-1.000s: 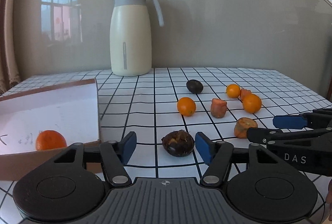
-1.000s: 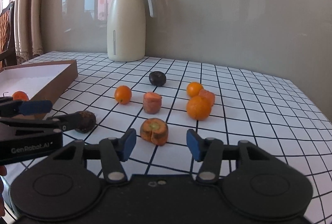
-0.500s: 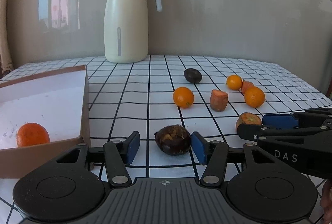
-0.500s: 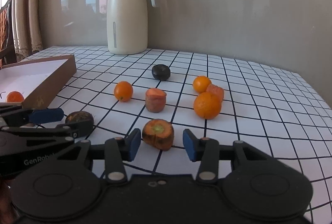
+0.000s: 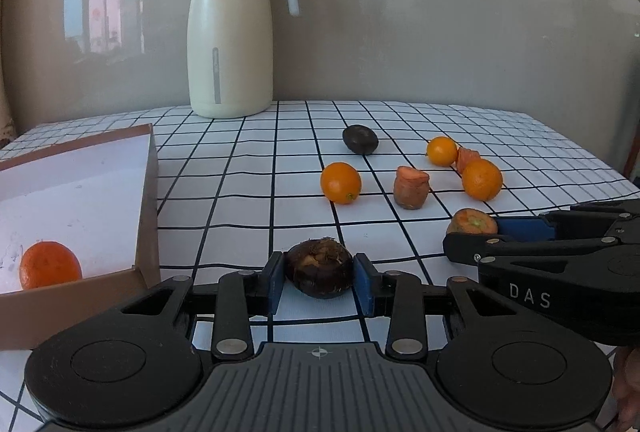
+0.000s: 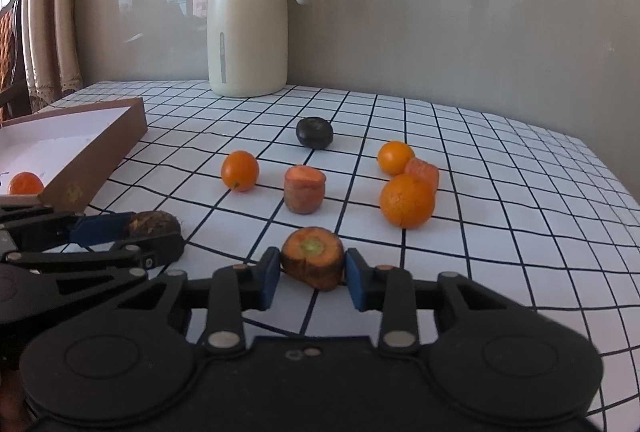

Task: Organize fruits
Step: 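Grasp the dark mangosteen with the left gripper while the right grasps the cut carrot, then carry mangosteen and carrot piece into the box and open both grippers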

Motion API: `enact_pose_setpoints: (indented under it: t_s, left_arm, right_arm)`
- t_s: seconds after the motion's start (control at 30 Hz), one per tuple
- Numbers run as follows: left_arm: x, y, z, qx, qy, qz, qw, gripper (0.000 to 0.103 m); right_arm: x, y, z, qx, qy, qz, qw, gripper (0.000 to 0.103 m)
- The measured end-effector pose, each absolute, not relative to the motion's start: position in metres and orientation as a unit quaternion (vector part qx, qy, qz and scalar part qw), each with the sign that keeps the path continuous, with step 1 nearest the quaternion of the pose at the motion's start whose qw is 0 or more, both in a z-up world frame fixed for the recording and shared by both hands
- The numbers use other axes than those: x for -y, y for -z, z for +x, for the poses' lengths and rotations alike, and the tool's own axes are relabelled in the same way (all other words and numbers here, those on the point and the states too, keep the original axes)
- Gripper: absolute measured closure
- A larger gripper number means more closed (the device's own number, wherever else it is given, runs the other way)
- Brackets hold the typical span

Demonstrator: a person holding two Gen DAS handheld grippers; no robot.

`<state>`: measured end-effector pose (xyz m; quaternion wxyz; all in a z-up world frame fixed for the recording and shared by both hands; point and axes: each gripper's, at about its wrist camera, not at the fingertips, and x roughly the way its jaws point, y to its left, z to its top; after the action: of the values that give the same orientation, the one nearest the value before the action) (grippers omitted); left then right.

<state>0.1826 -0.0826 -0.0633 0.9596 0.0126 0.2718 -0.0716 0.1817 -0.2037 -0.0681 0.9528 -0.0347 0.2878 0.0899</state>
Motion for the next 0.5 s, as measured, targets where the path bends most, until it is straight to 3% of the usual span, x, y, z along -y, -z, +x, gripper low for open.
enact_pose_setpoints:
  t_s: [0.5]
  left_arm:
    - [0.078,0.046,0.165,-0.236,0.080,0.008,0.968,0.066]
  right_arm:
    - [0.204,0.050,0.164,-0.261,-0.078,-0.034,0.962,0.076]
